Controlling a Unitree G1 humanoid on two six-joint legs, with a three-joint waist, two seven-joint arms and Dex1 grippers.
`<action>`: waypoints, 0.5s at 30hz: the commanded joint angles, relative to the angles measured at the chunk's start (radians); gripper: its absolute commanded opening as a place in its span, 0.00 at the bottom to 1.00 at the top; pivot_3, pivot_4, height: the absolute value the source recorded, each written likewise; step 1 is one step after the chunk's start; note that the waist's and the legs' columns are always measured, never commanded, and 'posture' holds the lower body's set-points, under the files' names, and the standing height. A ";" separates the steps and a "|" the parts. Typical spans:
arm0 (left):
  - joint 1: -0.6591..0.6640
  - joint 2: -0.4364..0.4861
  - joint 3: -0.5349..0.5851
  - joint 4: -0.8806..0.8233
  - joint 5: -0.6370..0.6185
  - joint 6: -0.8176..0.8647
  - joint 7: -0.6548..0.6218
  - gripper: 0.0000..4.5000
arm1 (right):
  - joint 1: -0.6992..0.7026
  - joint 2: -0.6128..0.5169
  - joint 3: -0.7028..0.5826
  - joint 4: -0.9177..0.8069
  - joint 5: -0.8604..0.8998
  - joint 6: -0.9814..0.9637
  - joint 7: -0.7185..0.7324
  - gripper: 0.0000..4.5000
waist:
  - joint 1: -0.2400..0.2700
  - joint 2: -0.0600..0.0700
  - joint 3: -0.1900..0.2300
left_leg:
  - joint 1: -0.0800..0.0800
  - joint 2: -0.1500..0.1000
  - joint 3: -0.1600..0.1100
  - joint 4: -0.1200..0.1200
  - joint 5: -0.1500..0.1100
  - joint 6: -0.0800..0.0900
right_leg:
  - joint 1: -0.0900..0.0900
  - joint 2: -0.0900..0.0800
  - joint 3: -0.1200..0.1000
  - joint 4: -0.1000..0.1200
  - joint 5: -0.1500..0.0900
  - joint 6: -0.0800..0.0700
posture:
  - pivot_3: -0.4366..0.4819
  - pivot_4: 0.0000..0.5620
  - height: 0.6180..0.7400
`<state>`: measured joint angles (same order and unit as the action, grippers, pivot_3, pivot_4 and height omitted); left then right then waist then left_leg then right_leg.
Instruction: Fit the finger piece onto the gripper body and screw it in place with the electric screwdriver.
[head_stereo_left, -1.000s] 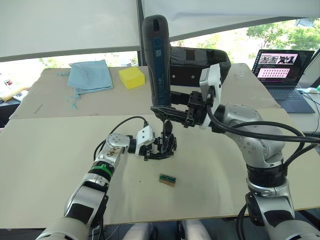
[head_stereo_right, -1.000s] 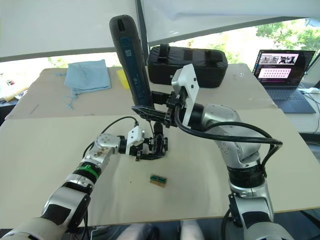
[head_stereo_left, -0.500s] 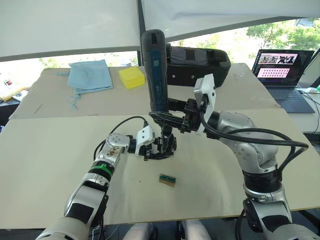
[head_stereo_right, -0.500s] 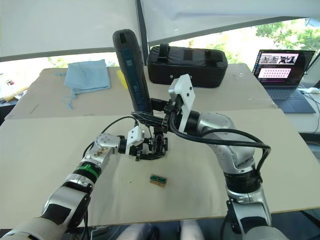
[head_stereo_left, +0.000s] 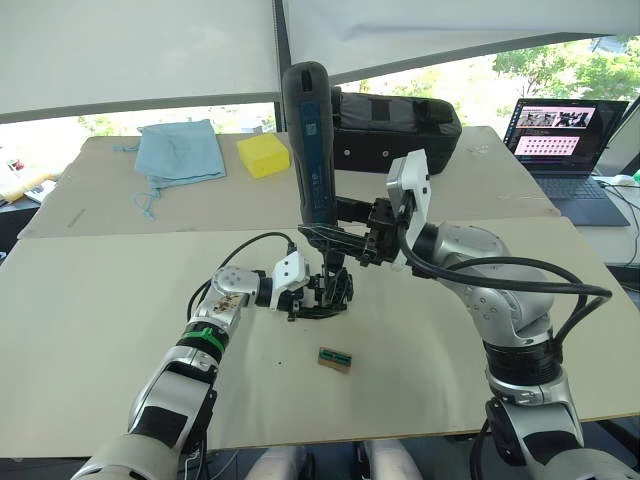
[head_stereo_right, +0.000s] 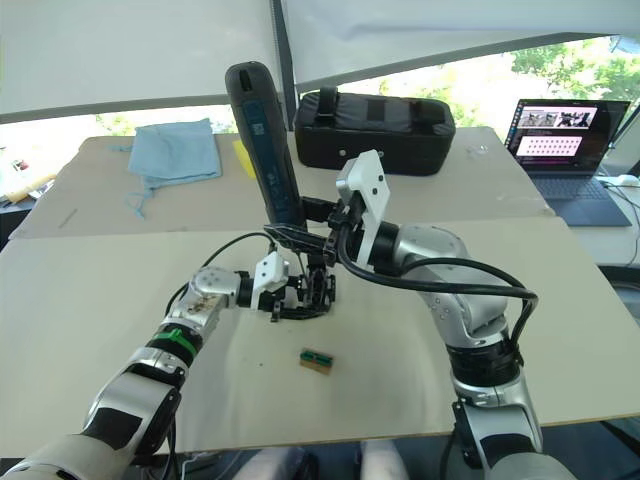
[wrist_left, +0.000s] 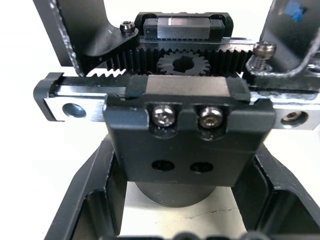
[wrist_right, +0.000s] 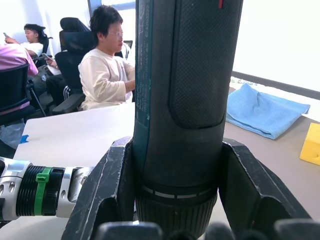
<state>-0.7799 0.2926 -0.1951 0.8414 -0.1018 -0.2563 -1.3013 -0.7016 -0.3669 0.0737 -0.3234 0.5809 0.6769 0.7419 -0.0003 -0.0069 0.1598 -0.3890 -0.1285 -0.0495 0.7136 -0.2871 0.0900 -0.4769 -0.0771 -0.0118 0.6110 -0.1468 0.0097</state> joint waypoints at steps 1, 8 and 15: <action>-0.020 0.002 0.015 -0.030 -0.007 -0.004 -0.002 0.51 | -0.014 0.009 -0.010 -0.031 0.006 -0.045 0.004 0.43 | 0.000 0.000 0.000 | 0.000 0.000 0.000 0.000 0.000 0.000 | 0.000 0.000 0.000 0.000 0.000 0.000 | 0.48 0.27 1.00; -0.020 0.002 0.016 -0.034 -0.008 -0.002 -0.003 0.51 | -0.010 0.009 -0.006 -0.029 0.000 -0.047 0.008 0.43 | 0.000 0.000 0.000 | 0.000 0.000 0.000 0.000 0.000 0.000 | 0.000 0.000 0.000 0.000 0.000 0.000 | 0.48 0.27 1.00; -0.021 0.002 0.017 -0.035 -0.009 -0.001 -0.003 0.51 | -0.006 0.005 0.001 -0.021 -0.012 -0.063 0.019 0.43 | 0.000 0.000 0.000 | 0.000 0.000 0.000 0.000 0.000 0.000 | 0.000 0.000 0.000 0.000 0.000 0.000 | 0.48 0.27 1.00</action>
<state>-0.7799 0.2926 -0.1948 0.8410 -0.1019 -0.2552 -1.3038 -0.6969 -0.3659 0.0969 -0.3164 0.5638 0.6644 0.7572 -0.0005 -0.0069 0.1599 -0.3889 -0.1285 -0.0495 0.7136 -0.2871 0.0900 -0.4769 -0.0771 -0.0119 0.6110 -0.1468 0.0097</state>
